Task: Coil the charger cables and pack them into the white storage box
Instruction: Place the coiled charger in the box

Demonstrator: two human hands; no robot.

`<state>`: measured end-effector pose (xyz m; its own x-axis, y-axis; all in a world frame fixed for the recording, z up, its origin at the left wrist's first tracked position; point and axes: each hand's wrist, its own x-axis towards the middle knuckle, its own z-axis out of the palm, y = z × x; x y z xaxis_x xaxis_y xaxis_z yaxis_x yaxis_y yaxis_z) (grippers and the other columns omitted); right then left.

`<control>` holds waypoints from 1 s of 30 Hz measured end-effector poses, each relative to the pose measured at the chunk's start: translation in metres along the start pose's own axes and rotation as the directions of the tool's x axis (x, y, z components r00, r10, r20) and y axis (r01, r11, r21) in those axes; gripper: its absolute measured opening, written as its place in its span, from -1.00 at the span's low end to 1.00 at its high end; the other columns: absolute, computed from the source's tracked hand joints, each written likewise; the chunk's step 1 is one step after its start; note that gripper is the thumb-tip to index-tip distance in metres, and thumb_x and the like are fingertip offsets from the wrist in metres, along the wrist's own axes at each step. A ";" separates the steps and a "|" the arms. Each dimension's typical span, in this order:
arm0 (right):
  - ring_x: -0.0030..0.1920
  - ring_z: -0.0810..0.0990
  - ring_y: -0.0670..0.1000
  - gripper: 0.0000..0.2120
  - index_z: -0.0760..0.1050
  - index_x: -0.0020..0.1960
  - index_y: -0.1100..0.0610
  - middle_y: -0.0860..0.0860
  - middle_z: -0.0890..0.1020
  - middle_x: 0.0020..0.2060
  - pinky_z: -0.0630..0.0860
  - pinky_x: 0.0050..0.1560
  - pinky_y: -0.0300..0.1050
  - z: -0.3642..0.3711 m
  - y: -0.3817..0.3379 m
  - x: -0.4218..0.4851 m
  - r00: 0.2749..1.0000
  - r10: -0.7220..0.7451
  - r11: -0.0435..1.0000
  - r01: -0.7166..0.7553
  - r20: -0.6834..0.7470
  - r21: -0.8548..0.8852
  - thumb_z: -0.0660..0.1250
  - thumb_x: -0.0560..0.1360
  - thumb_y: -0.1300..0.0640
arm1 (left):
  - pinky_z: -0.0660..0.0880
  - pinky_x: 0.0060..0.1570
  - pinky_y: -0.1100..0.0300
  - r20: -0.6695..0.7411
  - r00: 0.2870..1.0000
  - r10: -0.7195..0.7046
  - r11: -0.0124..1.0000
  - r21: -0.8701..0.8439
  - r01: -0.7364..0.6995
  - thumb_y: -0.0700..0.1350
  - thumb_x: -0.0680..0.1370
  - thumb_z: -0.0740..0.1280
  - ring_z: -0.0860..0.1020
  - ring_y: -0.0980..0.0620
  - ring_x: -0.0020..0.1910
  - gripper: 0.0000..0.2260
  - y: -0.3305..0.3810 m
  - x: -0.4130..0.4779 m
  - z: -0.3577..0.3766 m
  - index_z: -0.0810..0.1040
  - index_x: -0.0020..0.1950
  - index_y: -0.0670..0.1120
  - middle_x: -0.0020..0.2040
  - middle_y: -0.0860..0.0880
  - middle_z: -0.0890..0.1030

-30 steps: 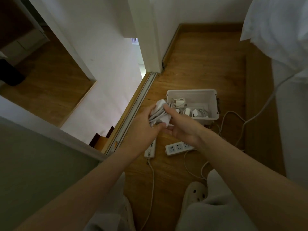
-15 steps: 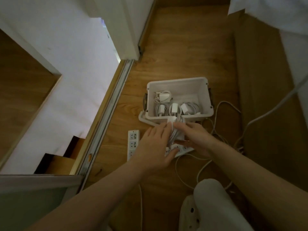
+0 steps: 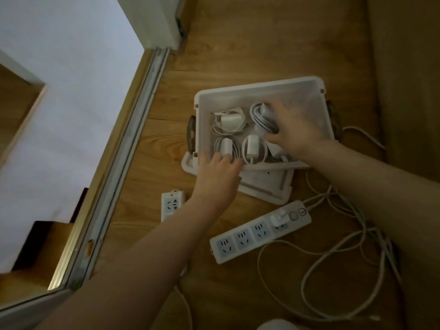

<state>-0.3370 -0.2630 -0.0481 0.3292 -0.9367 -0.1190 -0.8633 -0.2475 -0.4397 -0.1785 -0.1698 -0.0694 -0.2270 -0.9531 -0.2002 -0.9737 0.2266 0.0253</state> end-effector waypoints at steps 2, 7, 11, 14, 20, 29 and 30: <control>0.28 0.38 0.12 -0.46 0.26 0.37 0.11 0.11 0.43 0.28 0.40 0.23 0.05 0.008 0.008 0.015 0.998 -0.048 0.987 0.053 0.035 -0.152 0.38 0.45 0.17 | 0.15 0.33 -0.09 -0.035 0.999 -0.009 1.000 -0.017 0.008 -0.10 0.57 0.23 0.41 -0.05 0.20 -0.74 0.000 0.006 0.009 0.41 0.26 0.03 0.17 0.00 0.51; 0.29 0.36 0.13 -0.42 0.25 0.35 0.13 0.11 0.40 0.30 0.38 0.24 0.04 0.030 0.029 0.039 0.987 -0.108 0.916 0.144 0.117 -0.376 0.38 0.40 0.30 | 0.24 0.22 -0.08 -0.156 0.987 -0.030 0.998 -0.058 0.021 -0.20 0.51 0.32 0.48 -0.09 0.04 -0.79 -0.003 0.008 0.022 0.52 0.11 0.01 -0.01 -0.02 0.57; 0.48 0.09 0.15 -0.24 -0.02 0.51 0.17 0.15 0.09 0.49 0.13 0.44 0.04 0.041 0.037 0.044 0.974 -0.043 0.896 0.135 0.221 -0.423 0.31 0.44 0.31 | 0.20 0.24 -0.04 -0.135 0.990 -0.051 0.994 -0.102 0.038 -0.15 0.57 0.24 0.43 -0.06 0.11 -0.81 -0.001 0.008 0.023 0.48 0.16 0.03 0.07 0.01 0.53; 0.49 0.03 0.17 -0.33 -0.14 0.52 0.25 0.15 -0.04 0.52 0.15 0.43 0.07 0.043 0.034 0.040 0.966 0.040 0.903 0.074 0.254 -0.423 0.15 0.54 0.33 | 0.20 0.28 -0.04 -0.135 0.988 -0.074 0.992 -0.110 0.060 -0.14 0.58 0.22 0.40 -0.03 0.15 -0.79 0.000 0.007 0.021 0.46 0.19 0.05 0.11 0.03 0.50; 0.23 0.44 0.19 -0.60 0.30 0.36 0.20 0.16 0.40 0.31 0.42 0.19 0.11 0.030 0.008 0.016 0.991 -0.023 0.975 0.052 0.135 -0.215 0.15 0.52 0.35 | 0.23 0.24 0.00 -0.113 0.985 -0.131 0.985 -0.129 0.117 -0.13 0.58 0.22 0.39 -0.04 0.16 -0.78 0.005 0.007 0.019 0.46 0.21 0.06 0.12 0.03 0.50; 0.19 0.36 0.06 -0.71 0.37 0.26 0.17 0.08 0.45 0.17 0.39 0.15 -0.07 0.038 -0.032 -0.083 0.862 -0.364 0.754 0.495 0.354 -0.431 0.17 0.56 0.16 | 0.40 0.01 -0.03 -0.287 0.936 -0.206 0.969 -0.194 0.154 -0.33 0.38 0.33 0.51 -0.11 0.00 -0.68 0.012 -0.028 0.034 0.49 0.11 -0.11 0.03 -0.12 0.50; 0.18 0.36 0.07 -0.71 0.38 0.26 0.18 0.09 0.45 0.16 0.37 0.16 -0.07 0.042 -0.032 -0.089 0.852 -0.343 0.721 0.509 0.395 -0.470 0.18 0.55 0.16 | 0.40 -0.02 -0.02 -0.285 0.935 -0.210 0.965 -0.215 0.151 -0.31 0.39 0.32 0.51 -0.10 -0.02 -0.71 0.013 -0.038 0.040 0.49 0.09 -0.10 0.02 -0.10 0.51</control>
<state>-0.3227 -0.1612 -0.0612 0.7281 -0.6153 -0.3023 -0.6351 -0.7714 0.0404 -0.1814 -0.1223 -0.1010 -0.0135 -0.9961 0.0868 -0.9783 0.0311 0.2049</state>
